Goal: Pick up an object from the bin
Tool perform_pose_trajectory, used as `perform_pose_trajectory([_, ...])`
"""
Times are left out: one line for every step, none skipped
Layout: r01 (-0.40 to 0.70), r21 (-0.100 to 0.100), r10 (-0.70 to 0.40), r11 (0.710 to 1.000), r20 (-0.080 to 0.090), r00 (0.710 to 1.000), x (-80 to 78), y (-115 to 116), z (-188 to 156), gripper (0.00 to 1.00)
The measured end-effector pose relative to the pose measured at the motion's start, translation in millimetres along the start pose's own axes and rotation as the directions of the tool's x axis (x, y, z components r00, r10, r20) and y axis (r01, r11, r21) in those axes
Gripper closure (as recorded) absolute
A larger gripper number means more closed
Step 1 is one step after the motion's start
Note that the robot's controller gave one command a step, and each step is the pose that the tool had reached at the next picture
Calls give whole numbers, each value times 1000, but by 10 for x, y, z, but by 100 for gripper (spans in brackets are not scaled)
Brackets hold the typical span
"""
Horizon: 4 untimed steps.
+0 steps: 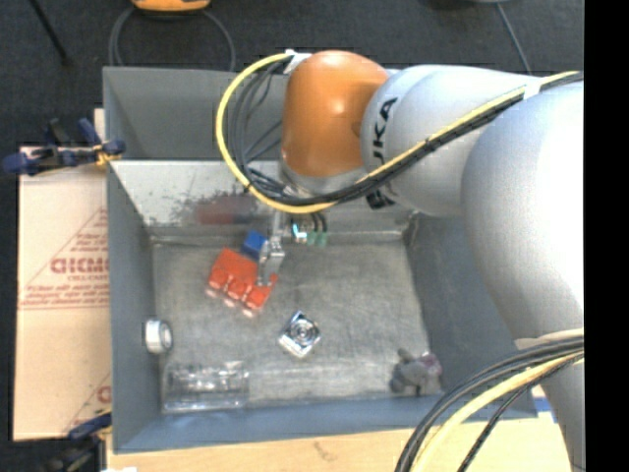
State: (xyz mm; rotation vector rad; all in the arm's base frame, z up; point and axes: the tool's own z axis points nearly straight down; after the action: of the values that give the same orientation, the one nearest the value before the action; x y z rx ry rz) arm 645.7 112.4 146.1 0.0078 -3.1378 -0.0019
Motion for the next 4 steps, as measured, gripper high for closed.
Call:
perform_pose_trajectory([53,-1,-53,999,18,998,-48,-8,428,0])
perform_pose_trajectory([486,4,-486,874,5,874,194,-462,443,0])
perform_pose_trajectory([520,5,-520,854,15,854,496,-648,656,0])
perform_pose_trajectory([518,7,-518,855,16,855,489,-650,656,100])
